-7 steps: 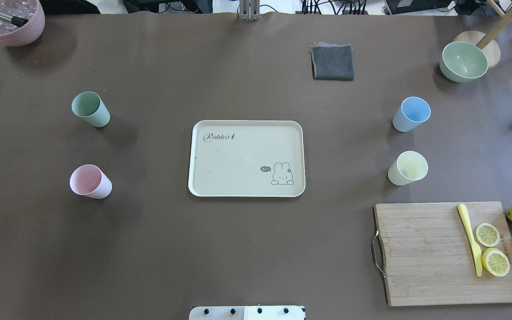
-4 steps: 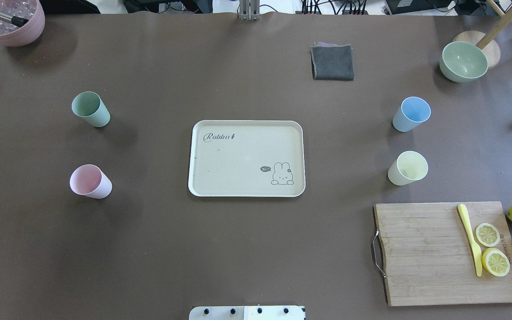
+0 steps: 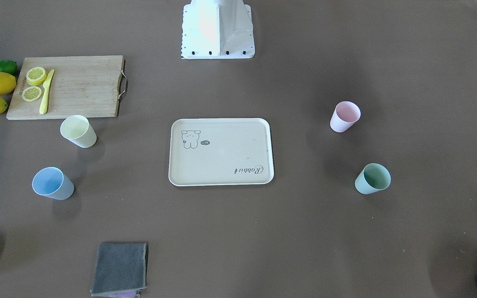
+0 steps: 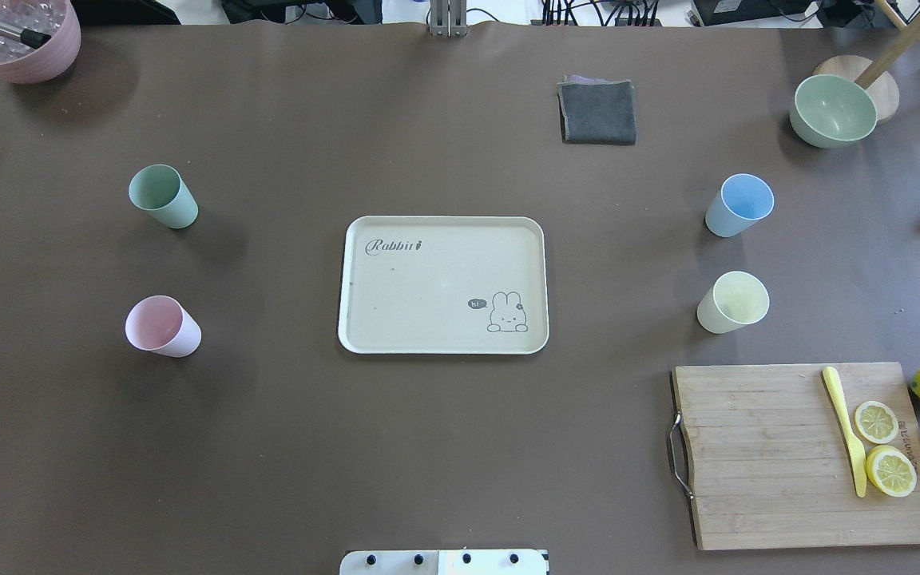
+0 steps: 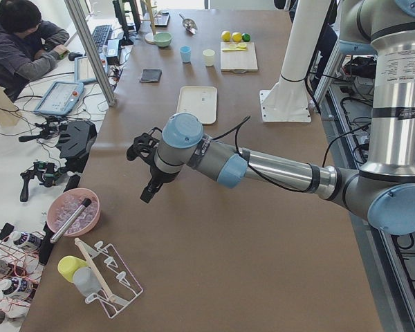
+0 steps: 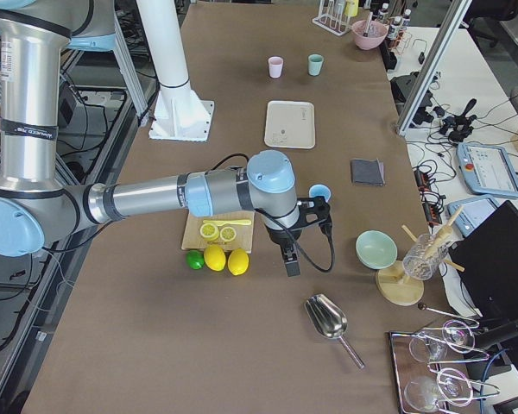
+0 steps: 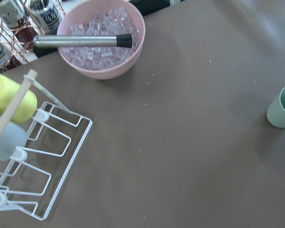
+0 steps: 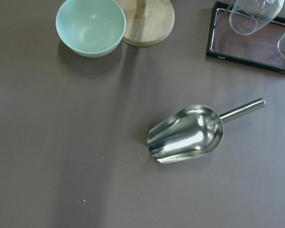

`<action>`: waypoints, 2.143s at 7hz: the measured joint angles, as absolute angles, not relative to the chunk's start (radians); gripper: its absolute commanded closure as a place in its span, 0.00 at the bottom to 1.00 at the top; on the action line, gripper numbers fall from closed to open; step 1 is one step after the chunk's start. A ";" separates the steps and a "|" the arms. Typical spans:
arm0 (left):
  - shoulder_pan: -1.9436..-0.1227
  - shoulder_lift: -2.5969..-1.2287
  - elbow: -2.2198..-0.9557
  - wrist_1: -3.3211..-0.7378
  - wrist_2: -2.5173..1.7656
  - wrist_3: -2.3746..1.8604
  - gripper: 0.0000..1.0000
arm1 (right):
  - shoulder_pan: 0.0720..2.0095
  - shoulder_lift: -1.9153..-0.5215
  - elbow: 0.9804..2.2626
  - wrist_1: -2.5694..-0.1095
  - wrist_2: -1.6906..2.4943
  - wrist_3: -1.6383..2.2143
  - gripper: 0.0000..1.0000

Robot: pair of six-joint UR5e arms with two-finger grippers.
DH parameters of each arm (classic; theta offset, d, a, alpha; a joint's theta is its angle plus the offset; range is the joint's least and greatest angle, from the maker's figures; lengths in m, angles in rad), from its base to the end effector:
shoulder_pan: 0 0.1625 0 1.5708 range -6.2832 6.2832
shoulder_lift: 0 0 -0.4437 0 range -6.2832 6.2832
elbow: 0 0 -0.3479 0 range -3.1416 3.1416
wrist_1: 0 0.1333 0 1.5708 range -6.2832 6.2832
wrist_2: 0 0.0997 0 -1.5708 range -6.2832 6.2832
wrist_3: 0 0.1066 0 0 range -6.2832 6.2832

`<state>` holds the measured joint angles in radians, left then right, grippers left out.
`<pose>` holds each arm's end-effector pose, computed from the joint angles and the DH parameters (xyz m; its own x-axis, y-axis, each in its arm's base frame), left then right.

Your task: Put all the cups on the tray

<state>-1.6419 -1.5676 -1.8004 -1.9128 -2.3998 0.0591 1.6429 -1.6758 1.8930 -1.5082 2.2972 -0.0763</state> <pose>-0.0873 -0.4553 0.5351 0.7044 0.3969 -0.5884 0.0183 0.8186 0.5741 0.0919 -0.4055 0.5778 0.7619 -0.2018 0.6154 -0.0112 0.9460 0.3240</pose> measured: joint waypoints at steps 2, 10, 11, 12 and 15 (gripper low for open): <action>-1.644 -1.577 -1.786 -2.012 -2.401 0.022 0.02 | 1.646 -1.689 1.883 -1.423 2.323 -0.076 0.00; -1.245 -1.524 -1.814 -2.219 -2.415 -0.668 0.02 | 1.283 -1.674 1.897 -1.141 2.259 0.677 0.01; -1.168 -1.523 -1.841 -2.228 -2.390 -0.763 0.02 | 1.240 -1.673 1.917 -1.136 2.242 0.745 0.01; -1.079 -1.524 -1.862 -2.232 -2.329 -0.848 0.02 | 1.198 -1.666 1.932 -1.135 2.225 0.807 0.01; -0.835 -1.530 -1.870 -2.251 -2.107 -0.982 0.47 | 1.129 -1.633 1.939 -1.135 2.164 0.864 0.00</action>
